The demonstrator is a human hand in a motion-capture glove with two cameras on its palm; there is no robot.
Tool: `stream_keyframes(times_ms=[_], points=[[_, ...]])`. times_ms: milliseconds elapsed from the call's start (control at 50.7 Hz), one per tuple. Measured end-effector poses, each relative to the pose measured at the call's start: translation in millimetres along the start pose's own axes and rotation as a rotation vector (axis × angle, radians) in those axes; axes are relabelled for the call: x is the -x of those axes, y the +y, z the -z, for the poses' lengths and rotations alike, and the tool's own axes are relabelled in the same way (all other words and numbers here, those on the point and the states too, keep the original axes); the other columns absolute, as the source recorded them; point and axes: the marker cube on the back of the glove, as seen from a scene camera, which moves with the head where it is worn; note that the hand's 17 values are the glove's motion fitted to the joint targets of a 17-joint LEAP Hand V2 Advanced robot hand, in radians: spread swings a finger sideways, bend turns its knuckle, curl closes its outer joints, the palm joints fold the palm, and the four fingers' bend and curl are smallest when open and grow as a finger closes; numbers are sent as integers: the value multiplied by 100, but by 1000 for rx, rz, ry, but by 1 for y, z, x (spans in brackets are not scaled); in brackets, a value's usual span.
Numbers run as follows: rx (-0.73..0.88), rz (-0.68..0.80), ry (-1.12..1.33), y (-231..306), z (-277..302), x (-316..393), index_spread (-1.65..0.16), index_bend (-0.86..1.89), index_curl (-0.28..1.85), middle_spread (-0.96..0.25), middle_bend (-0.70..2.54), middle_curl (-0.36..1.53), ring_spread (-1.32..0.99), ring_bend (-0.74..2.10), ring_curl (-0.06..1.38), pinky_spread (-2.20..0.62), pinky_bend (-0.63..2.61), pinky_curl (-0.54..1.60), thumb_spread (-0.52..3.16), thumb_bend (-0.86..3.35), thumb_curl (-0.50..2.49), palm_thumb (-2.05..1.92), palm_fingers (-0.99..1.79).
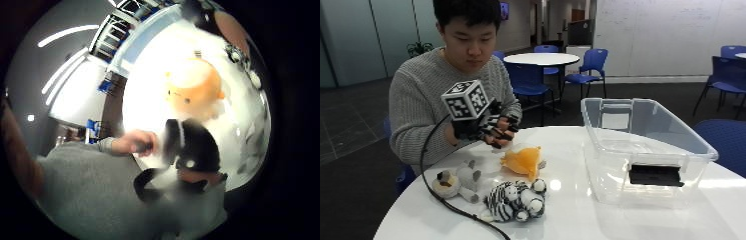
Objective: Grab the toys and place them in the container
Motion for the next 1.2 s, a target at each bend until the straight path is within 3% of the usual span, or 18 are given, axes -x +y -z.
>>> stream_keyframes(times_ms=[138, 315, 611, 710, 887, 946, 986, 1045, 1143, 1203], points=[[93, 44, 131, -61, 19, 28, -37, 8, 21, -24, 18, 24, -31, 56, 23, -8, 92, 38, 146, 10, 26, 2, 5], [100, 73, 161, -95, 28, 41, -36, 11, 18, -19, 18, 26, -24, 63, 23, -3, 103, 39, 138, 4, 27, 0, 0], [463, -19, 184, -75, -100, 29, -35, 11, 18, -16, 16, 28, -18, 71, 26, -1, 115, 41, 132, 0, 30, 5, -7], [470, -17, 265, -65, -122, 37, -35, 12, 18, -14, 14, 27, -16, 72, 27, -1, 121, 42, 130, 0, 31, 9, -9], [448, -46, 324, -65, -125, 42, -39, 22, 24, -15, 25, 31, -13, 60, 23, -3, 121, 40, 128, 1, 35, 17, 9], [356, -53, 319, -65, -125, 45, -40, 25, 26, -15, 30, 33, -15, 65, 23, -8, 115, 37, 131, 2, 36, 21, 25], [276, -43, 301, -66, -123, 44, -39, 18, 23, -17, 38, 35, -22, 78, 26, -18, 116, 36, 134, 8, 40, 32, 54], [171, -26, 247, -71, -115, 40, -39, 13, 22, -19, 41, 37, -27, 86, 27, -26, 116, 34, 135, 12, 43, 40, 66], [61, -22, 148, -89, -66, 42, -39, 39, 30, -22, 57, 44, -36, 94, 33, -34, 103, 34, 114, 17, 55, 57, 103], [-3, -2, 121, -104, -16, 47, -37, 49, 36, -23, 66, 49, -39, 98, 36, -36, 97, 34, 104, 17, 59, 59, 112]])
